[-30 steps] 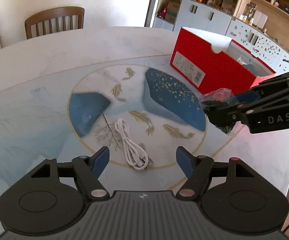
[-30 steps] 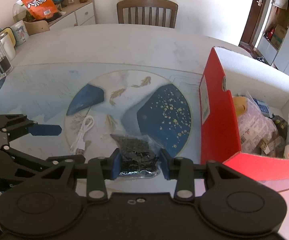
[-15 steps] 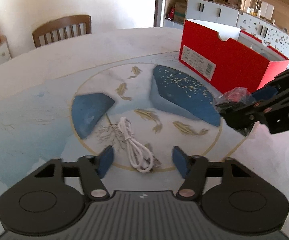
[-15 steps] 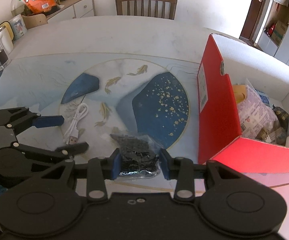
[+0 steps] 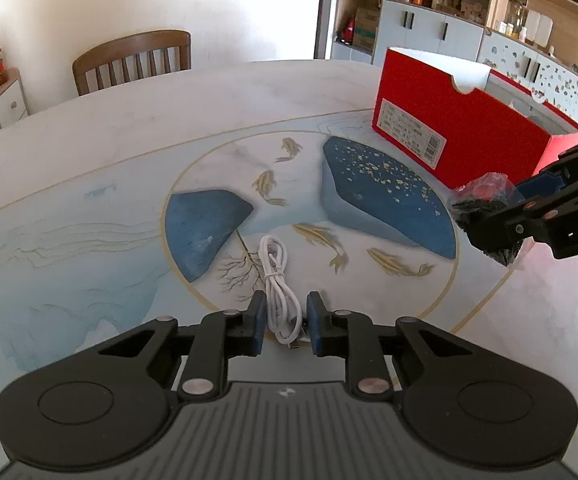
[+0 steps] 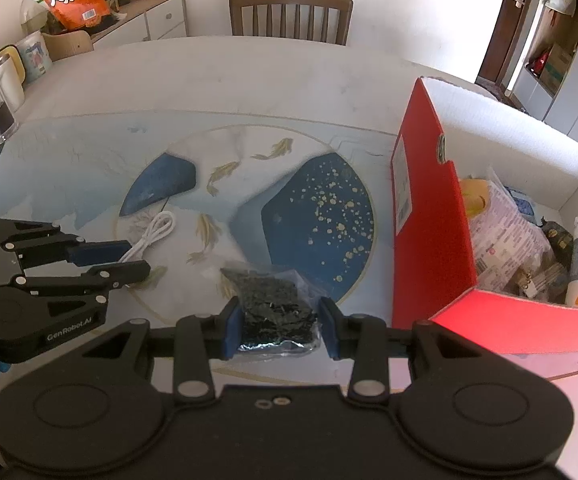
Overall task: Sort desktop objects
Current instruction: 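Lift the black pouch and white cable and carry them over the shoebox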
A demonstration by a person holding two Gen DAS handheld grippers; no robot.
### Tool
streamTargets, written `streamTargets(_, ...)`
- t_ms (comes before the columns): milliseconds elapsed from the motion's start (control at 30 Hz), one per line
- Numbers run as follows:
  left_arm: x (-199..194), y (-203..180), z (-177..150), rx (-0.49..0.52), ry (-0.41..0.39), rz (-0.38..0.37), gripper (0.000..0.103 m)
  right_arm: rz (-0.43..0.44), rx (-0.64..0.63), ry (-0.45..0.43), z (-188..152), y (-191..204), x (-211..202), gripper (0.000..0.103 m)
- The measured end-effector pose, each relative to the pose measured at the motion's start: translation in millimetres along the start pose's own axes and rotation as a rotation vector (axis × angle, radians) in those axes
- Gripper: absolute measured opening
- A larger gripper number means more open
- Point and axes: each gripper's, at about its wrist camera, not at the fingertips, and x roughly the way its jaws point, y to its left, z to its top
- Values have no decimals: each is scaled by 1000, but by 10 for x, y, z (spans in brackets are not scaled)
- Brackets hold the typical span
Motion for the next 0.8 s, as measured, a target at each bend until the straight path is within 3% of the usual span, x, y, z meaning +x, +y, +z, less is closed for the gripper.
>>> streamTargets(800,-530,-224,455,4,-91,-58,20,-4,49,-121,112,-177,-449,39)
